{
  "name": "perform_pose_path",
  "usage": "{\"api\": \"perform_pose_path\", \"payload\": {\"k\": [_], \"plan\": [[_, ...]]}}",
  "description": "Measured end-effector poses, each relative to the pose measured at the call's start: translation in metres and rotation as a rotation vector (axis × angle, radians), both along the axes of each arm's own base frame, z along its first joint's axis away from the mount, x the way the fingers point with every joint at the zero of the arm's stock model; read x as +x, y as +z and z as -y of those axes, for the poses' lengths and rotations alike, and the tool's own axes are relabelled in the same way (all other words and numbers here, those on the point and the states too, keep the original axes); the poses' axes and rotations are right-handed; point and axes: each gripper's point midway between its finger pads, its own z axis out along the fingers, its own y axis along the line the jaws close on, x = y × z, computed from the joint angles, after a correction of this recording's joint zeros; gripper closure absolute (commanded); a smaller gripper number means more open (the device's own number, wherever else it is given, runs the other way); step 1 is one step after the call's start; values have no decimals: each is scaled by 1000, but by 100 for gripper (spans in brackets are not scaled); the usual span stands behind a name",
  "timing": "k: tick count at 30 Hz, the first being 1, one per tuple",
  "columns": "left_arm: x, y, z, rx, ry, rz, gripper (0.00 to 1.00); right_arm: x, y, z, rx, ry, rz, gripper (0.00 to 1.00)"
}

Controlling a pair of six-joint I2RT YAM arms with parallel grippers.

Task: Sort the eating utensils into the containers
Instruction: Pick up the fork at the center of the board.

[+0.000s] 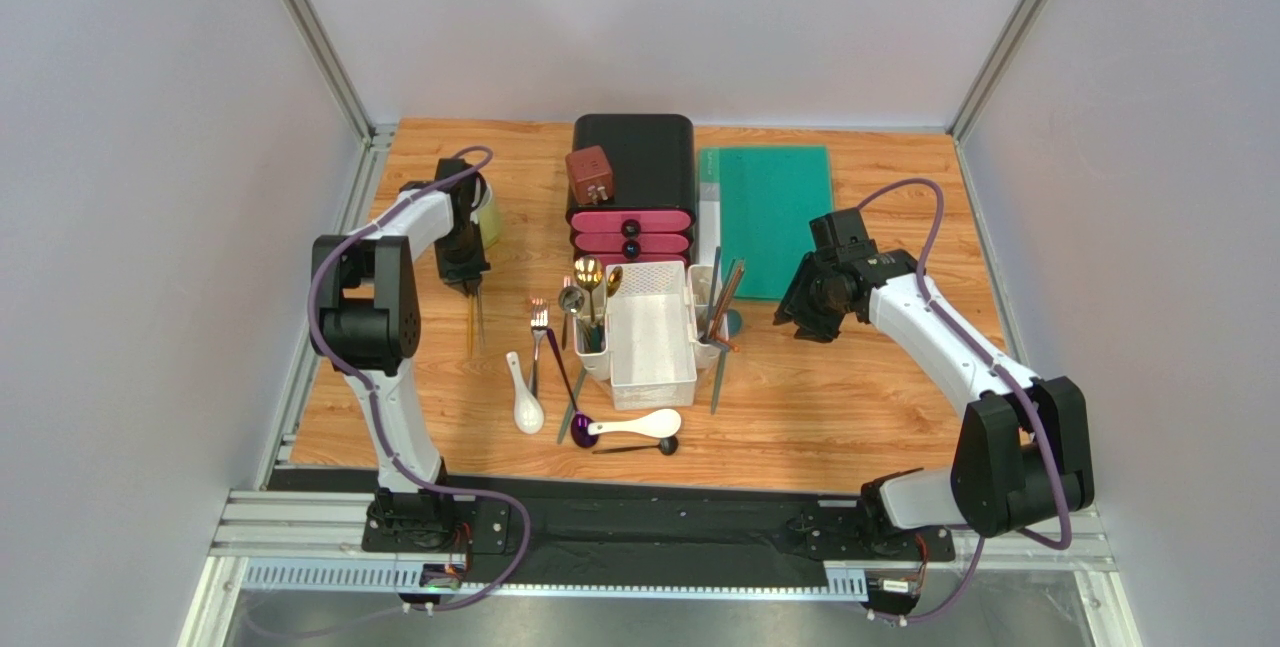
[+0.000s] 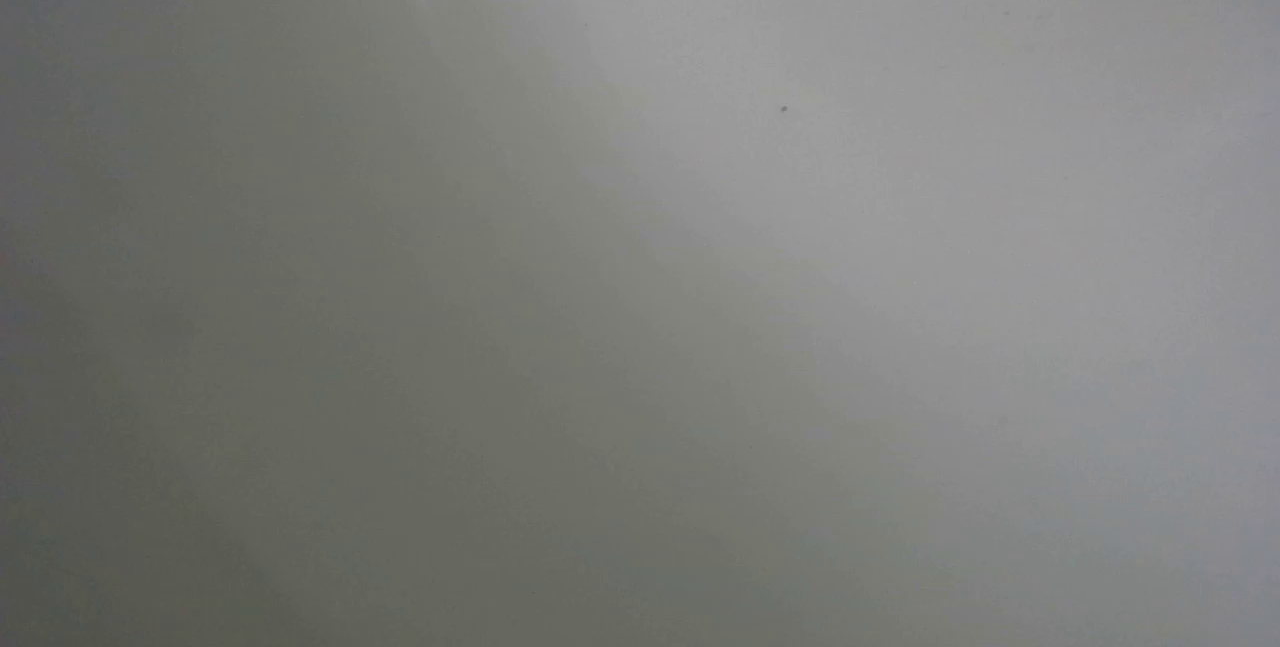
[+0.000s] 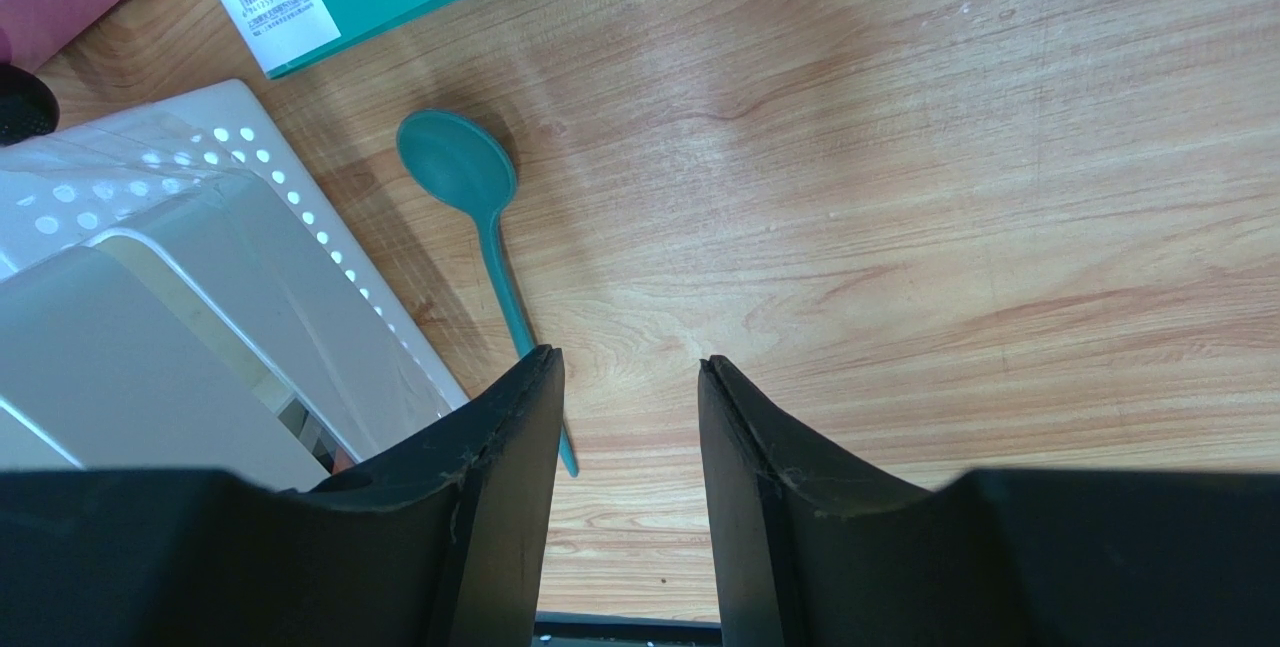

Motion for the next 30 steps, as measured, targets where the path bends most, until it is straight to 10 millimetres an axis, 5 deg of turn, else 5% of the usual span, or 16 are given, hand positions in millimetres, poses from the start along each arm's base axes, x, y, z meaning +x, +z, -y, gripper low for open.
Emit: {"api": "perform_pose_path", "payload": {"k": [4,17,30], "plan": [[0,0,0,1,-5,0,99,0,0,0,1,-2,0,57],[-4,13,0,-1,-13,19,100,1,-3,0,1,-6,-10,57],[-14,90,6,-45,-26,184,100,1,-3,-2,7,-7,-12,57]]}}
